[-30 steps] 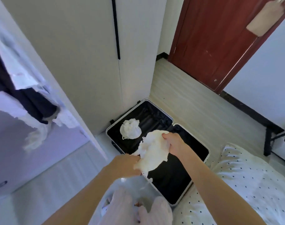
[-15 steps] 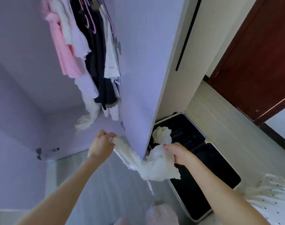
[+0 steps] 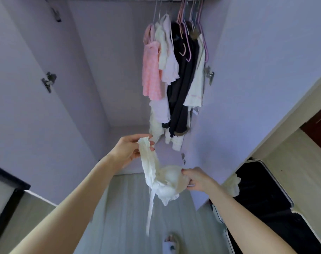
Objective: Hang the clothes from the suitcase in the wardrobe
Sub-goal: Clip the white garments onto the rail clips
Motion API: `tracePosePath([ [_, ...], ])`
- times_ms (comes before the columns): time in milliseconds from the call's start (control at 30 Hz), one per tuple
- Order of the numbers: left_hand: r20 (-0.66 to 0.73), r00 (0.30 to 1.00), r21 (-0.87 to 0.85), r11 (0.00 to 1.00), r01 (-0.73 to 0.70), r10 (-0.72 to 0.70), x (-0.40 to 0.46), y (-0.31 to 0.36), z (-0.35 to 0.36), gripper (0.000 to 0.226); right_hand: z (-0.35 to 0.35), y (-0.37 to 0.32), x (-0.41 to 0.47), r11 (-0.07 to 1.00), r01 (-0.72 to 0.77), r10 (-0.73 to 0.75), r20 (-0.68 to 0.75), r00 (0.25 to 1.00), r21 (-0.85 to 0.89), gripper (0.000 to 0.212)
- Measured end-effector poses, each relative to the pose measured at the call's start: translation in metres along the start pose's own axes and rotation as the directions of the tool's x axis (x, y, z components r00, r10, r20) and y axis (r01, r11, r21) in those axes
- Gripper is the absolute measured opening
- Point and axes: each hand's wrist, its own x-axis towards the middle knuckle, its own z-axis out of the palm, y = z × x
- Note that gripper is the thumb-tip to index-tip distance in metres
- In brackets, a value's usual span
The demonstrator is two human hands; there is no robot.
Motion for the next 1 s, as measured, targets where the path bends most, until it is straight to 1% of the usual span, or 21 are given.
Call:
tracePosePath([
  [67, 0.046, 0.998, -0.012, 0.999, 0.035, -0.035, 0.010, 0.014, -0.006, 0.041, 0.008, -0.017, 0.014, 0.997, 0.031, -0.029, 0.025, 0.999, -0.068, 0.005],
  [133, 0.079, 0.996, -0.019, 0.999, 0.034, -0.033, 0.024, 0.029, -0.009, 0.047, 0.015, -0.041, 0.027, 0.966, 0.115, -0.101, 0.072, 0.992, -0.230, 0.008],
  [167, 0.088, 0.996, -0.016, 1.000, 0.025, -0.023, 0.030, 0.035, -0.008, 0.050, 0.019, -0.052, 0.032, 0.934, 0.180, -0.151, 0.116, 0.982, -0.307, 0.017],
  [200, 0.088, 0.996, -0.012, 1.000, 0.016, -0.015, 0.038, 0.044, -0.008, 0.051, 0.021, -0.067, 0.038, 0.891, 0.265, -0.210, 0.183, 0.960, -0.367, 0.035],
  [233, 0.090, 0.996, 0.000, 1.000, 0.014, -0.014, 0.044, 0.050, -0.006, 0.049, 0.024, -0.079, 0.041, 0.847, 0.360, -0.274, 0.260, 0.926, -0.390, 0.056],
  [267, 0.096, 0.995, 0.024, 1.000, 0.016, -0.018, 0.048, 0.057, -0.003, 0.046, 0.028, -0.091, 0.039, 0.798, 0.458, -0.337, 0.341, 0.878, -0.391, 0.068],
  [300, 0.107, 0.994, 0.059, 0.998, 0.019, -0.025, 0.055, 0.064, -0.001, 0.042, 0.033, -0.107, 0.039, 0.746, 0.544, -0.386, 0.417, 0.823, -0.383, 0.070],
  [333, 0.126, 0.991, 0.098, 0.995, 0.024, -0.037, 0.059, 0.069, 0.002, 0.036, 0.037, -0.118, 0.038, 0.697, 0.606, -0.417, 0.472, 0.777, -0.383, 0.065],
  [367, 0.136, 0.990, 0.131, 0.991, 0.026, -0.044, 0.066, 0.074, 0.003, 0.029, 0.041, -0.132, 0.044, 0.661, 0.655, -0.440, 0.519, 0.733, -0.366, 0.054],
  [400, 0.141, 0.989, 0.164, 0.986, 0.019, -0.042, 0.068, 0.077, 0.004, 0.024, 0.045, -0.139, 0.043, 0.642, 0.681, -0.462, 0.531, 0.710, -0.352, 0.041],
  [433, 0.115, 0.993, 0.179, 0.984, 0.009, -0.030, 0.074, 0.081, 0.001, 0.020, 0.050, -0.149, 0.049, 0.648, 0.683, -0.471, 0.526, 0.708, -0.338, 0.029],
  [467, 0.079, 0.997, 0.199, 0.980, -0.004, -0.012, 0.076, 0.082, -0.001, 0.019, 0.054, -0.153, 0.052, 0.654, 0.684, -0.491, 0.507, 0.708, -0.323, 0.023],
  [533, -0.020, 1.000, 0.251, 0.968, -0.018, 0.024, 0.081, 0.082, -0.014, 0.019, 0.062, -0.163, 0.064, 0.654, 0.674, -0.501, 0.472, 0.725, -0.342, 0.020],
  [600, -0.121, 0.991, 0.362, 0.932, -0.003, 0.050, 0.086, 0.078, -0.032, 0.016, 0.069, -0.173, 0.071, 0.665, 0.665, -0.509, 0.446, 0.736, -0.339, 0.019],
  [667, -0.212, 0.974, 0.536, 0.843, 0.044, 0.084, 0.094, 0.071, -0.051, 0.013, 0.076, -0.185, 0.075, 0.698, 0.661, -0.518, 0.442, 0.732, -0.277, 0.025],
  [733, -0.269, 0.960, 0.632, 0.767, 0.111, 0.082, 0.101, 0.060, -0.072, 0.006, 0.086, -0.196, 0.078, 0.732, 0.650, -0.504, 0.483, 0.717, -0.201, 0.017],
  [767, -0.281, 0.958, 0.649, 0.747, 0.142, 0.062, 0.104, 0.054, -0.081, 0.009, 0.090, -0.201, 0.080, 0.746, 0.644, -0.499, 0.499, 0.709, -0.169, 0.014],
  [800, -0.292, 0.956, 0.666, 0.726, 0.174, 0.038, 0.105, 0.049, -0.089, 0.016, 0.094, -0.205, 0.083, 0.752, 0.643, -0.502, 0.507, 0.701, -0.145, 0.013],
  [867, -0.311, 0.950, 0.680, 0.699, 0.222, 0.001, 0.109, 0.040, -0.103, 0.026, 0.103, -0.212, 0.097, 0.744, 0.652, -0.502, 0.520, 0.691, -0.147, 0.013],
  [933, -0.342, 0.940, 0.634, 0.736, 0.239, -0.011, 0.117, 0.033, -0.118, 0.029, 0.114, -0.218, 0.113, 0.723, 0.653, -0.459, 0.551, 0.697, -0.224, 0.011],
  [1000, -0.383, 0.923, 0.557, 0.790, 0.257, -0.031, 0.123, 0.028, -0.128, 0.030, 0.121, -0.220, 0.124, 0.691, 0.650, -0.399, 0.582, 0.708, -0.317, 0.014],
])
